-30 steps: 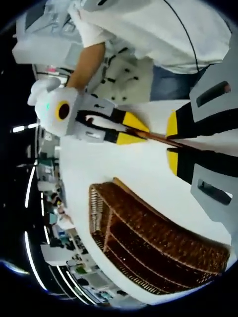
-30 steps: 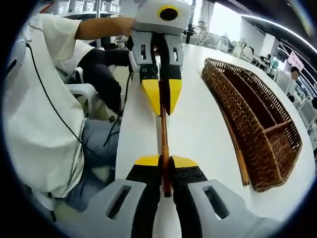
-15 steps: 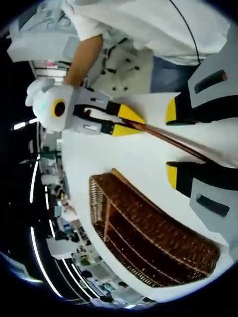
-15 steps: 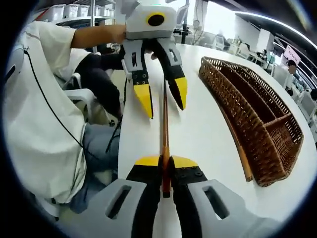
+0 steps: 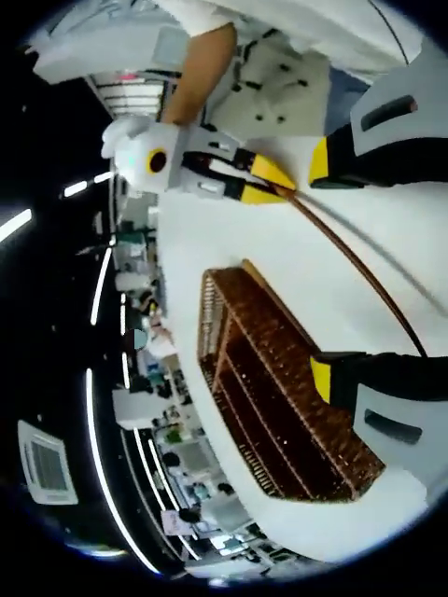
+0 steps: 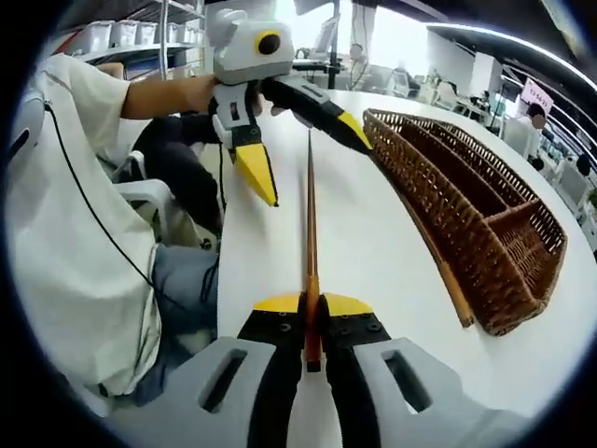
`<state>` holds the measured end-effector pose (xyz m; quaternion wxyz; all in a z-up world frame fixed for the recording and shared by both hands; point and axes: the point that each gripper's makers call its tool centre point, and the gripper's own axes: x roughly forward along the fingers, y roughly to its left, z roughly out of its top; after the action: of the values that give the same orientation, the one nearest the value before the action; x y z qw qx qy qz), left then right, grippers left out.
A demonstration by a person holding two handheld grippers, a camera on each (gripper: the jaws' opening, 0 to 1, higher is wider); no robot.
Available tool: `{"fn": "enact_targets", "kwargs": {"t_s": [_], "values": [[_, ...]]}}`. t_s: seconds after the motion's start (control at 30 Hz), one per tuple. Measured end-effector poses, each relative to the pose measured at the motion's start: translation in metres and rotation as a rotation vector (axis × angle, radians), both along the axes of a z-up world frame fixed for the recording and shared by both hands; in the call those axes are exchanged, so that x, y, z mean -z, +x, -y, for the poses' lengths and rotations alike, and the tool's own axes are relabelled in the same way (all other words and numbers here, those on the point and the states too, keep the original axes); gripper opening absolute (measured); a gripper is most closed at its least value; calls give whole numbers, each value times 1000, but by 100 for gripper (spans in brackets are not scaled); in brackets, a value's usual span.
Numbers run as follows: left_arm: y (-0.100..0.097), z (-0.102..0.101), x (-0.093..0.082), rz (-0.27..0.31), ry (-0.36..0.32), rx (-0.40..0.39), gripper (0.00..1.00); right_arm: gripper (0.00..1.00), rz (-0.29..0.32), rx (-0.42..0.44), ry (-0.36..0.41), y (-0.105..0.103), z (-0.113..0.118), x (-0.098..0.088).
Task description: Arrange the knives, forks, and spoons in their matching storage slots by inserting each utensil handle-first until every utensil is classified and aligned in the correct compartment
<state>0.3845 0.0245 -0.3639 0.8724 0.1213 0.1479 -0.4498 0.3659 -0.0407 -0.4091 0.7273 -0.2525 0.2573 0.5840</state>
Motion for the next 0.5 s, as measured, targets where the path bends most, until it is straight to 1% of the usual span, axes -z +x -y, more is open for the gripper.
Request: {"fn": "enact_targets", "kwargs": {"t_s": [0.07,0.13,0.17,0.2,0.23,0.3,0.33,0.37,0.43,0.47,0.5], "values": [[6,-5,-4,55,-7,-39,74,6,-17,23,20,3,5,-3],[8,-7,-6,73,-28,-50,74,6,-11,30,31,5,7,-6],[15,-14,-10,71,-66,-88,76,6,-25,45,46,5,10,-9],[22,-19,-12,66,-96,-125,78,6,-16,48,48,6,12,-9],[24,-22,-10,50,-89,-145,84,6,-10,67,47,8,14,-10],[27,-25,-11,73,-94,-178,93,6,-19,109,59,12,18,-12],[27,-26,-9,69,-91,-183,96,6,-23,116,65,12,18,-13],[29,-29,-7,75,-88,-194,96,6,-28,140,82,14,19,-15],[34,-34,-4,79,-73,-211,97,6,-40,172,77,15,23,-14],[36,-38,-4,86,-62,-233,98,6,-38,189,77,17,24,-15],[37,-40,-2,81,-50,-242,99,6,-43,204,79,18,25,-15]]}}
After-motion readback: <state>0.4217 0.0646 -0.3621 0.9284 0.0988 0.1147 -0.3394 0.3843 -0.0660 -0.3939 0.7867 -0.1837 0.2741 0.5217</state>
